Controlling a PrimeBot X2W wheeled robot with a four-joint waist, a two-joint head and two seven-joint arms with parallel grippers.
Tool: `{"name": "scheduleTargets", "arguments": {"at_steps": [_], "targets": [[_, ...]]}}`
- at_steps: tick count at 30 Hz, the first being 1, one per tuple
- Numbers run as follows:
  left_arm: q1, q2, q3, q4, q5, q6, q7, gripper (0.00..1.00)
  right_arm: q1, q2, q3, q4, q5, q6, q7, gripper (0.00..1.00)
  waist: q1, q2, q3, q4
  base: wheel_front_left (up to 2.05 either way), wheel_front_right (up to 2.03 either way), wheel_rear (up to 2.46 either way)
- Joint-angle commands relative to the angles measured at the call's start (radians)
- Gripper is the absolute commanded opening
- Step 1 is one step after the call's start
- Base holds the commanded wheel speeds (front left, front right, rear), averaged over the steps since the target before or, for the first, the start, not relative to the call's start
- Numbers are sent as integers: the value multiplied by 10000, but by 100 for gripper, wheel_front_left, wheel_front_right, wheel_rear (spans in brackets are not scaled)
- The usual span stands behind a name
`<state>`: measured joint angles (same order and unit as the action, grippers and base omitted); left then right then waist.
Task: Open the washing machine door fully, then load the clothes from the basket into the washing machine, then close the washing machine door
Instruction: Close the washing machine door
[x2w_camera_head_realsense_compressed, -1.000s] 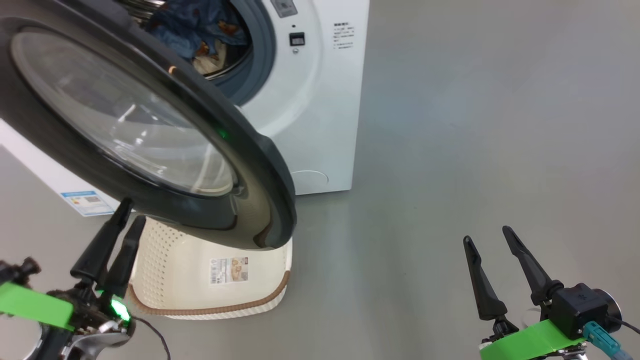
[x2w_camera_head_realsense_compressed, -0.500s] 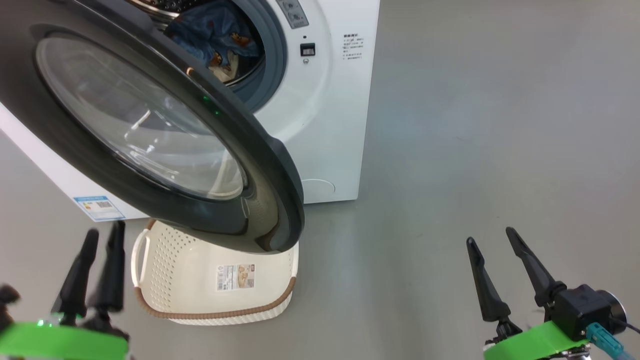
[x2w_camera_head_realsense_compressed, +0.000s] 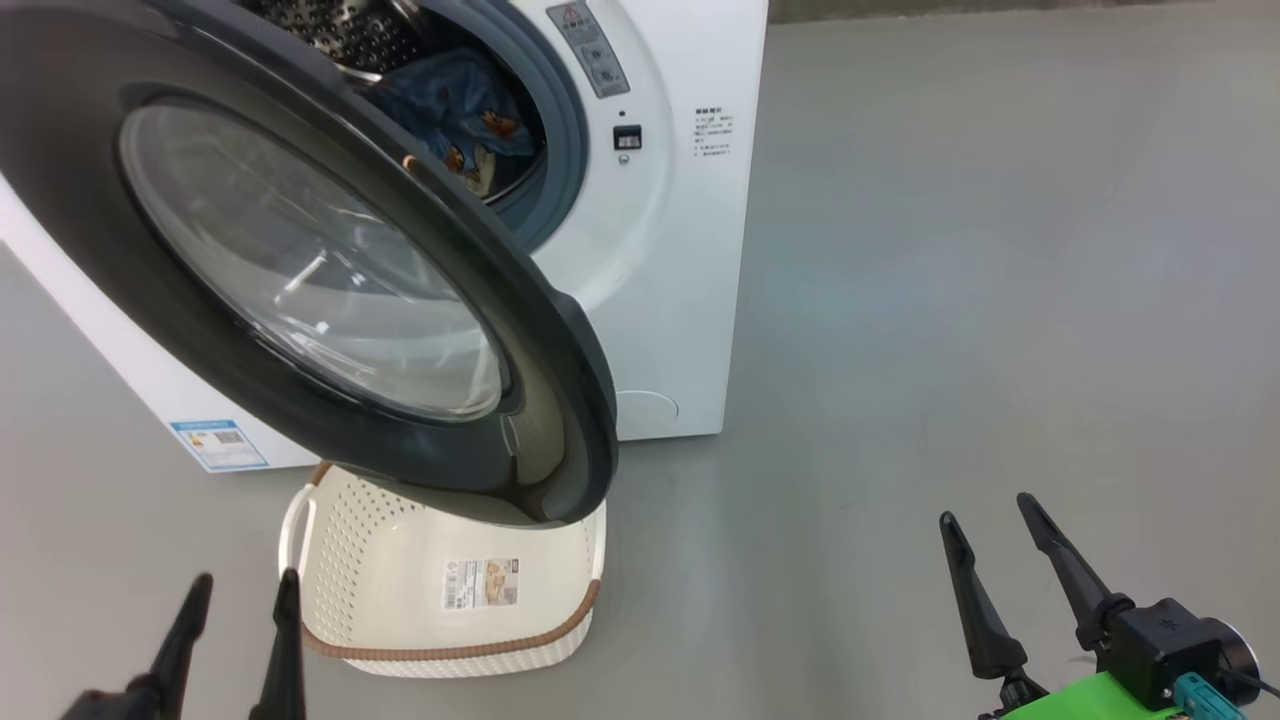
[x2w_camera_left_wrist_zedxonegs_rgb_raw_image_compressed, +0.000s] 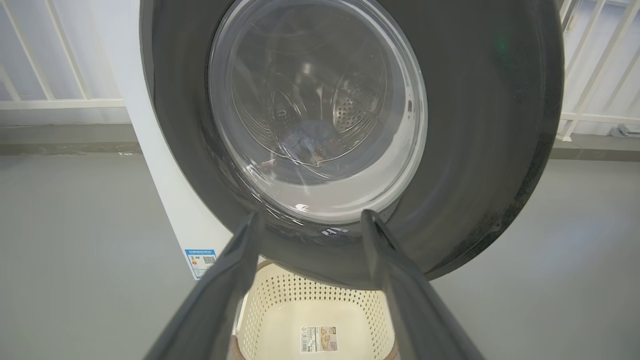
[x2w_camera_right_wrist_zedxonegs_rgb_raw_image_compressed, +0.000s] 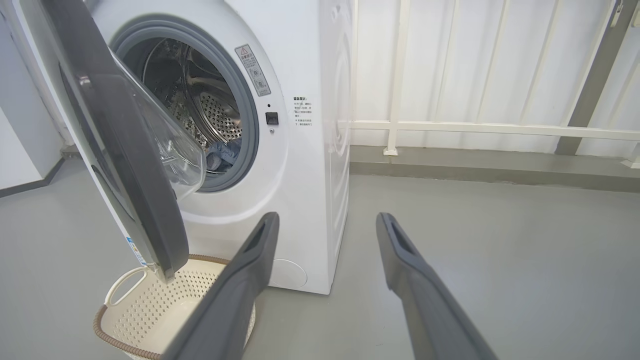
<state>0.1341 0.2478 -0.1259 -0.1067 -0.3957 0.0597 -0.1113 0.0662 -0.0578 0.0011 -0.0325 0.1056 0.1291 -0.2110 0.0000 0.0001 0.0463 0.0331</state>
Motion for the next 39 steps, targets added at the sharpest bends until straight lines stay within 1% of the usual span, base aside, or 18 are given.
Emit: {"name": "scheduleTargets", "arguments": {"at_steps": [1, 5, 9, 33, 34, 35, 36, 38, 39], "targets": [[-227, 209, 340, -163, 115, 147, -124, 100, -36, -68, 215, -304, -135, 16, 34, 100, 0, -1, -56, 28, 0, 0, 0], [-137, 254, 226, 33, 426, 304, -255, 100, 43, -67, 190, -339, -156, 16, 89, 100, 0, -1, -129, 37, 0, 0, 0], [-74, 220, 180, 170, 470, 370, -365, 100, 150, -56, 123, -370, -179, 16, 127, 100, 0, -1, -210, 29, 0, 0, 0], [-122, 206, -35, 160, 481, 560, -442, 100, 141, -10, 79, -417, -192, 16, 204, 100, 0, -1, -249, -12, 0, 0, 0], [-128, 205, -47, 163, 480, 562, -447, 100, 139, -8, 77, -419, -186, 16, 213, 98, 0, -1, -244, -8, 0, 0, 0], [-135, 204, -61, 168, 481, 563, -453, 100, 137, -7, 67, -419, -180, 16, 218, 84, 0, -1, -242, 0, 0, 0, 0], [-143, 202, -74, 173, 479, 565, -459, 100, 134, -6, 60, -418, -176, 16, 220, 72, 0, -1, -236, 5, 0, 0, 0], [-164, 194, -97, 178, 475, 570, -478, 100, 130, -3, 81, -392, -138, 16, 258, 0, 0, -1, -219, 22, 0, 0, 0], [-179, 187, -110, 181, 471, 572, -486, 100, 124, -3, 98, -380, -112, 16, 278, 0, 0, -1, -208, 30, 0, 0, 0]]}}
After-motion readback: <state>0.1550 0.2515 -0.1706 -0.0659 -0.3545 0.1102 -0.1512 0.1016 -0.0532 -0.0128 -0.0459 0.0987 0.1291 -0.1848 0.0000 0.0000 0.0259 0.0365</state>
